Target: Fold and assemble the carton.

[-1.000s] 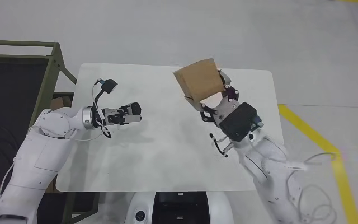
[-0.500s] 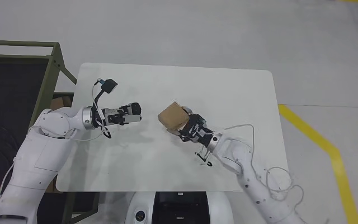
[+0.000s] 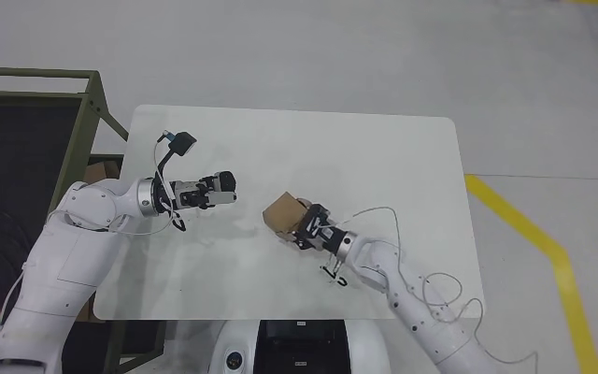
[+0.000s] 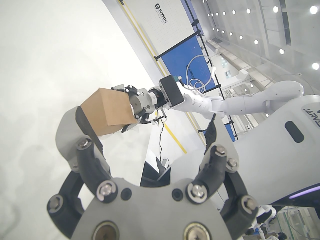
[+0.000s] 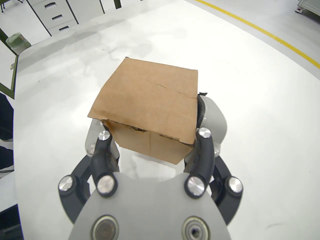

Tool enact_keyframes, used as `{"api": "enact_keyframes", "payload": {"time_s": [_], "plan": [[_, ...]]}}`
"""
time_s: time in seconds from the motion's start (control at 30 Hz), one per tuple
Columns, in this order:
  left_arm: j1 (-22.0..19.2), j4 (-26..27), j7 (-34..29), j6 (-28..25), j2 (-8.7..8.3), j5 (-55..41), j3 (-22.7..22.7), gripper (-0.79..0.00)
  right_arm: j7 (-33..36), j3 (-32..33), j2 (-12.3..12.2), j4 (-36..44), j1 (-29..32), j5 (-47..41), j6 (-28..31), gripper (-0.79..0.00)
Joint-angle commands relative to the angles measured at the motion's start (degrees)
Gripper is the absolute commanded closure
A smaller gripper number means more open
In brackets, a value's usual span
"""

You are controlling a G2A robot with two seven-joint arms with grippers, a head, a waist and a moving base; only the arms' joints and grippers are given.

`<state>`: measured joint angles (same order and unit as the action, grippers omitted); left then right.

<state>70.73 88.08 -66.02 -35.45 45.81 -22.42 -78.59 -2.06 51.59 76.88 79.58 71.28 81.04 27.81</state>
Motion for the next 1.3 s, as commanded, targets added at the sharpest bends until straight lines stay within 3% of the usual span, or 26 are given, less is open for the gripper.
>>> {"api": "enact_keyframes", "payload": {"time_s": [0.0, 0.07, 0.13, 0.2, 0.27, 0.43, 0.57, 0.7, 0.87, 1.27], "plan": [[0.0, 0.0, 0.0, 0.0, 0.00, 0.0, 0.0, -0.785, 0.2, -0.2, 0.0, 0.0, 0.1, 0.1, -0.2, -0.123], [0.0, 0.0, 0.0, 0.0, 0.00, 0.0, 0.0, -0.785, 0.3, -0.3, 0.0, -0.1, 0.1, 0.1, -0.1, -0.314], [0.0, 0.0, 0.0, 0.0, 0.00, 0.0, 0.0, -0.785, 0.7, -0.4, 0.0, -0.2, 0.1, 0.2, 0.1, -0.388], [0.0, 0.0, 0.0, 0.0, 0.00, 0.0, 0.0, -0.785, 1.2, -0.5, 0.0, -0.2, 0.1, 0.2, 0.3, -0.628], [0.0, 0.0, 0.0, 0.0, 0.00, 0.0, 0.0, -0.785, 1.8, -0.6, -0.1, -0.3, 0.1, 0.2, 0.5, -0.785], [0.0, 0.0, 0.0, 0.0, 0.00, 0.0, 0.0, -0.785, 1.4, -0.1, -0.4, 0.8, 0.8, -0.1, 1.2, -0.785], [0.0, 0.0, 0.0, 0.0, 0.00, 0.0, 0.0, -0.785, -2.7, 2.2, -1.1, 3.5, 2.8, 0.1, 1.4, -0.785], [0.0, 0.0, 0.0, 0.0, 0.00, 0.0, 0.0, -0.785, -5.5, 5.5, -1.7, 6.3, 4.7, -0.4, -2.4, -0.785], [0.0, 0.0, 0.0, 0.0, 0.00, 0.0, 0.0, -0.785, -0.6, 5.4, -1.5, 7.0, 4.1, 1.3, -7.7, -0.785], [0.0, 0.0, 0.0, 0.0, 0.00, 0.0, 0.0, -0.785, 7.9, 2.4, -0.8, 6.0, 1.5, 2.3, -8.6, -0.785]]}}
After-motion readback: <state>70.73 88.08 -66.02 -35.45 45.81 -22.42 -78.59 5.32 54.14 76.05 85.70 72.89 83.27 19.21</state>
